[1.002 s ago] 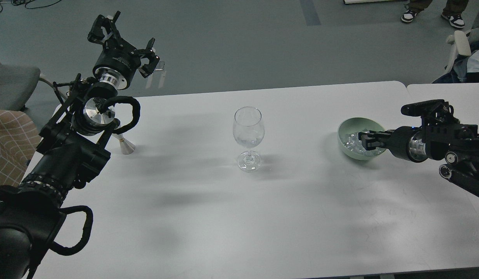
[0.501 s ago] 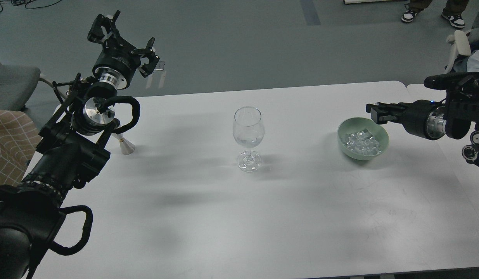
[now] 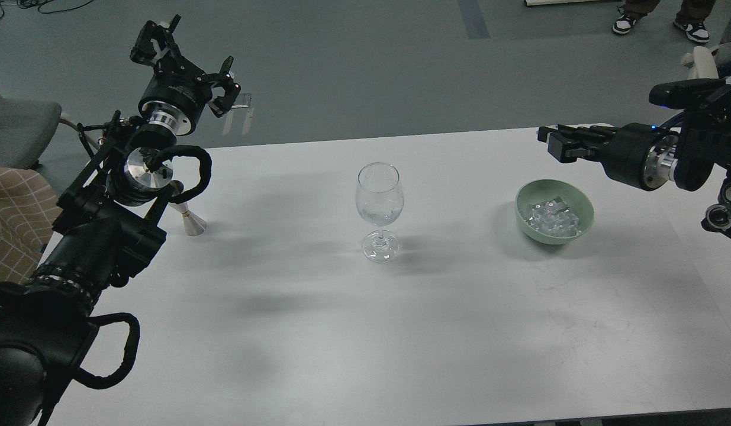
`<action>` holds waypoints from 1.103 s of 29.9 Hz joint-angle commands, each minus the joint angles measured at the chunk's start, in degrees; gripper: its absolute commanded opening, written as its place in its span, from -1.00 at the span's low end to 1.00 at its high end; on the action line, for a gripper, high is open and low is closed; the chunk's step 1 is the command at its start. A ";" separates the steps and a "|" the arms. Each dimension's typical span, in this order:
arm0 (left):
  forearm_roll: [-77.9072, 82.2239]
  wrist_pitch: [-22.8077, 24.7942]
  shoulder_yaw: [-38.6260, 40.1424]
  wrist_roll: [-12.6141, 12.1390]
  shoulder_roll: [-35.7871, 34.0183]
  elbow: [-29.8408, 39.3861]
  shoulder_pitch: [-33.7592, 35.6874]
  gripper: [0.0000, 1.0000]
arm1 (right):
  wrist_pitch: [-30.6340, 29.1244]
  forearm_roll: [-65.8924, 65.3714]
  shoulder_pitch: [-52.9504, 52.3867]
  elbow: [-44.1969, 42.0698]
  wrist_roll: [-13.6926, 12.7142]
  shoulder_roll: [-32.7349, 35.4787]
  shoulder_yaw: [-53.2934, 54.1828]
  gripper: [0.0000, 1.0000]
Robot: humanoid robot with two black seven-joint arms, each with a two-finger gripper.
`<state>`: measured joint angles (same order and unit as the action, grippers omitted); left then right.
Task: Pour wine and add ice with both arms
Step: 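Carry the right gripper from the bowl to above the wine glass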
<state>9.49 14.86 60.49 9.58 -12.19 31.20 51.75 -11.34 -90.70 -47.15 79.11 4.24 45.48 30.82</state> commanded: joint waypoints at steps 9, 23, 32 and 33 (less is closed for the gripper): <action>0.00 -0.01 0.16 -0.18 -1.34 0.00 0.02 0.96 | -0.09 -0.09 -2.77 6.58 -0.02 -5.13 1.53 -0.69; -0.70 0.17 0.16 -0.18 -2.13 0.00 0.28 0.96 | -2.29 -0.97 -4.62 5.88 -0.11 -15.51 0.82 -0.67; -0.70 0.26 0.24 -0.09 -1.87 0.00 0.11 0.96 | -2.20 -1.05 -5.06 1.58 -0.90 -20.60 -1.46 -0.67; -0.70 0.26 0.16 -0.09 -1.87 0.00 0.11 0.96 | -2.20 -1.05 -5.06 1.05 -0.90 -20.78 -1.64 -0.67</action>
<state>8.72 15.10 60.68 9.42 -14.09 31.21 51.88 -13.62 -91.76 -52.19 81.59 3.32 25.65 29.72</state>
